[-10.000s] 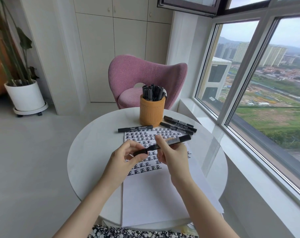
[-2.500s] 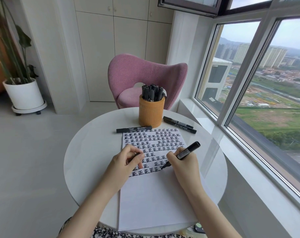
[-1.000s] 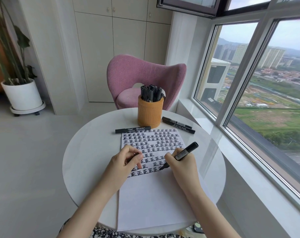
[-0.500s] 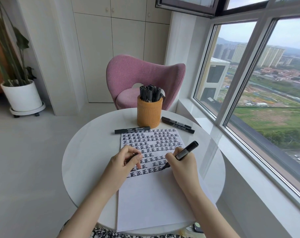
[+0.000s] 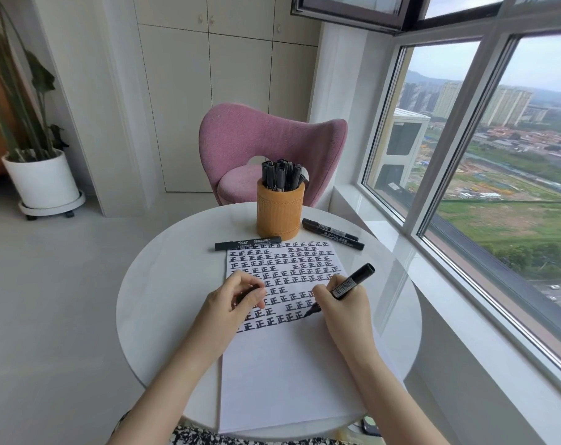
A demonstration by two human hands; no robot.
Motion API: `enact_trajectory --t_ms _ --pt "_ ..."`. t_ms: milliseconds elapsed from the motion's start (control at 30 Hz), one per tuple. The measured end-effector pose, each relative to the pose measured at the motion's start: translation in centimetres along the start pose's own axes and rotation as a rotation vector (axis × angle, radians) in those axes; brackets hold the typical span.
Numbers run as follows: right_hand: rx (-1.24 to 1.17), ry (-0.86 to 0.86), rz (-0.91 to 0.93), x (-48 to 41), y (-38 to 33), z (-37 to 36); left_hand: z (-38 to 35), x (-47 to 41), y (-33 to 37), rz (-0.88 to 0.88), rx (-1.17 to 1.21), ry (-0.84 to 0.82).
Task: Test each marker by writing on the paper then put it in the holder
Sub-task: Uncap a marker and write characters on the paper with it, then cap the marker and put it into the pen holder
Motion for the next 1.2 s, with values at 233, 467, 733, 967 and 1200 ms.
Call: enact_trajectory --t_ms 233,467,733,967,1200 --pt "-0.196 0.024 -0.085 -0.3 0.1 0.6 0.1 -0.1 -0.1 -0.003 0.020 -0.011" --pt "-0.471 -0.133 -0.248 0.5 -1.2 -1.3 0.3 -0.1 0.6 0.038 0.048 0.002" --pt "-0.379 -0.087 -0.183 1.0 -3.1 -1.4 -0.1 -0.2 1.6 0.061 0.092 -0.037" --pt "-0.393 -0.091 -0.153 1.4 -3.8 -1.9 -0.5 0.1 2.2 0.059 0.119 -0.027" --pt "-0.397 -0.094 -0.162 2.0 -4.0 -2.5 -0.8 0.7 3.2 0.050 0.145 0.049"
Point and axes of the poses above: each hand's wrist, its own x-axis away from the middle knuckle, its own z-axis out of the back of the hand, y = z × x, the point moved 10 cm from there along -x, towards the middle knuckle, and after that the axes turned 11 degrees about y, right-handed, at the moved point
